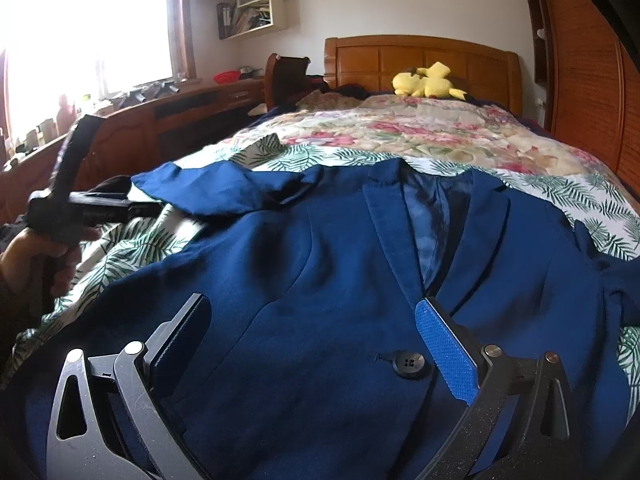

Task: Fold large clothes
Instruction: 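Close the left tool on the cuff of that blazer sleeve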

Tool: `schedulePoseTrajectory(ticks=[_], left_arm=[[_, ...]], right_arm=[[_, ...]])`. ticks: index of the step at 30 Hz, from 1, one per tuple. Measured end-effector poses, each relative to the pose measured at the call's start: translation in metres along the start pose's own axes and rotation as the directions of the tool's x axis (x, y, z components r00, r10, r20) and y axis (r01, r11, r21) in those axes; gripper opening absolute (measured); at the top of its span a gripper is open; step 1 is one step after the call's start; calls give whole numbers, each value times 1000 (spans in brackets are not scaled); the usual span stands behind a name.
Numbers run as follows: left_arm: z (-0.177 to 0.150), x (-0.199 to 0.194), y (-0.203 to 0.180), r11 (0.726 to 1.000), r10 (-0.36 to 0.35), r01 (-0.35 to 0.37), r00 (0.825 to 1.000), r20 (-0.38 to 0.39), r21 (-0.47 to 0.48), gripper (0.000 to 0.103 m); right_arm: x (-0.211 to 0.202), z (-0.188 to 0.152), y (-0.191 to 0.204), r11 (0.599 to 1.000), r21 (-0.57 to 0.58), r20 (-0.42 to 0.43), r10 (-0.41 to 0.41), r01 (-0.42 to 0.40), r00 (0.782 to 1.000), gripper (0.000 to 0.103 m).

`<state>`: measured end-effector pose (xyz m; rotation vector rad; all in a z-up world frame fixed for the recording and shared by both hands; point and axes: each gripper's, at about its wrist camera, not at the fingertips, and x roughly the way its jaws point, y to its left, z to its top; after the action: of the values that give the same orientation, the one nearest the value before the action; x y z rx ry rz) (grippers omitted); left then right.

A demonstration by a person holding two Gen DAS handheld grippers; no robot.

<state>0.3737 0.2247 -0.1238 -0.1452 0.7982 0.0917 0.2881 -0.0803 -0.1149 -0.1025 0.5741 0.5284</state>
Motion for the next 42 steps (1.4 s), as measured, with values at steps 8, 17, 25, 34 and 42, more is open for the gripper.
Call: schedulePoseTrajectory(ticks=[8, 17, 25, 34, 42], left_arm=[[8, 15, 29, 995, 56, -57, 998, -16, -81, 84], [5, 31, 53, 978, 27, -36, 999, -46, -204, 82], [33, 58, 65, 960, 10, -33, 996, -83, -279, 65], [43, 66, 41, 979, 70, -84, 994, -85, -184, 1], [69, 25, -2, 993, 115, -114, 993, 34, -31, 0]], right_arm=[[-2, -1, 3, 1000, -20, 11, -7, 7, 1000, 103], [-2, -1, 7, 999, -36, 14, -15, 16, 1000, 103], [-2, -1, 9, 999, -40, 16, -18, 19, 1000, 103], [-2, -1, 10, 999, -44, 16, -19, 19, 1000, 103], [-5, -2, 16, 997, -66, 29, -27, 29, 999, 103]])
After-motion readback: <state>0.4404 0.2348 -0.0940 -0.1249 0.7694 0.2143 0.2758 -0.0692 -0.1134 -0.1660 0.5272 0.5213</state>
